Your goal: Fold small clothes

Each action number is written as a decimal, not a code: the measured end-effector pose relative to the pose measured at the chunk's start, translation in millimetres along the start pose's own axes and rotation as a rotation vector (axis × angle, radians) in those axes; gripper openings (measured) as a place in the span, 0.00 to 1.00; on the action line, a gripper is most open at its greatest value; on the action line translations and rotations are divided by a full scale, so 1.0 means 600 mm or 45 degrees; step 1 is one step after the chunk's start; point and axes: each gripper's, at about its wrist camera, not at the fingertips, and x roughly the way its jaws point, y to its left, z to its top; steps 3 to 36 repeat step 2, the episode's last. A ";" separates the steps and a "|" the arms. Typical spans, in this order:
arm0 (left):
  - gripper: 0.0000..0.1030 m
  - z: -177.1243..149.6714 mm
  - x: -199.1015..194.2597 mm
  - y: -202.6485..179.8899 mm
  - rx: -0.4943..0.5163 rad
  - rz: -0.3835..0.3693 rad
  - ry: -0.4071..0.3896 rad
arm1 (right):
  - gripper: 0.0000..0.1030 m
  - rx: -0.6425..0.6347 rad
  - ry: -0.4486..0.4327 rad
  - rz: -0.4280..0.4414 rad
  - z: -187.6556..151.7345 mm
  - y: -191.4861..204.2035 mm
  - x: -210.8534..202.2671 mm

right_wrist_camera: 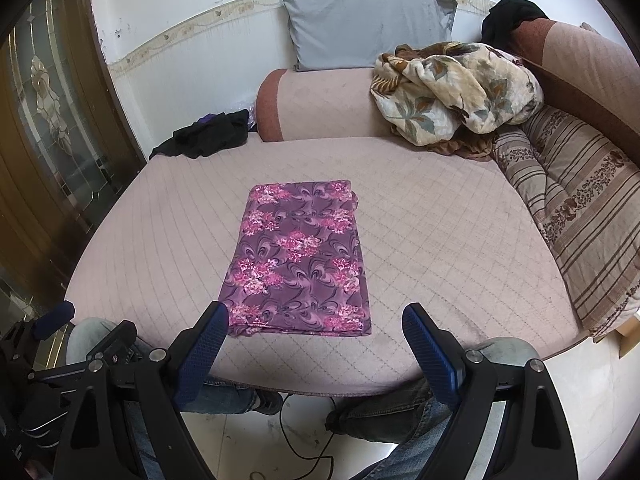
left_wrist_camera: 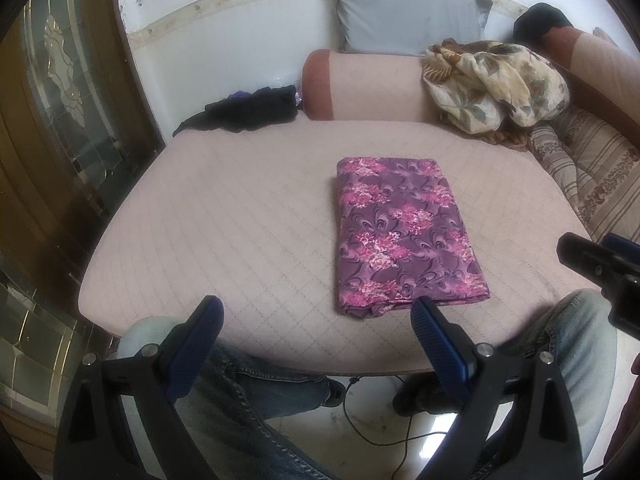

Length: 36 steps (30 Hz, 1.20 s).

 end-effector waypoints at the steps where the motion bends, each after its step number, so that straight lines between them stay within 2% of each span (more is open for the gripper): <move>1: 0.92 0.000 0.001 -0.001 -0.001 0.002 0.002 | 0.89 0.001 0.001 0.000 0.000 0.000 0.002; 36: 0.92 0.001 0.005 0.001 -0.004 -0.004 0.005 | 0.89 0.003 0.003 0.001 0.000 -0.001 0.006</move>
